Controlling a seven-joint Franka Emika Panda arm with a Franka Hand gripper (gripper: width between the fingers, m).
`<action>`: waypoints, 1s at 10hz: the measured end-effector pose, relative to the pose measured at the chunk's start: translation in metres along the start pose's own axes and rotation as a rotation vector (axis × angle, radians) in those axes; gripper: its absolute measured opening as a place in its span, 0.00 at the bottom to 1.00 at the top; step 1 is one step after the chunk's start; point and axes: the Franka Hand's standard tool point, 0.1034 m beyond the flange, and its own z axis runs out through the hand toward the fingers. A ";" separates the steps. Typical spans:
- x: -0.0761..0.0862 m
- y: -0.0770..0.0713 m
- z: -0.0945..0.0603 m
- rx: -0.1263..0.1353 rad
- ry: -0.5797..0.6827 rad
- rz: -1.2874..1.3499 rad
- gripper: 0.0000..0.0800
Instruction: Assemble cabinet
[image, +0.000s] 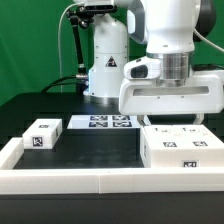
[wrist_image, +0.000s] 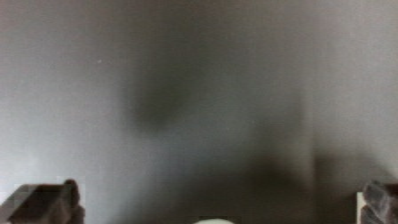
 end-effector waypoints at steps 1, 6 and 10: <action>-0.001 -0.004 0.001 0.000 0.000 -0.009 0.99; 0.008 0.000 0.016 0.008 0.040 -0.057 0.99; 0.011 0.009 0.016 0.012 0.035 -0.086 0.99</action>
Offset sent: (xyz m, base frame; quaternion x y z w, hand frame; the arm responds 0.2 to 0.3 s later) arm 0.0120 -0.0109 -0.0125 -0.0315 0.0439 -0.0284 0.9981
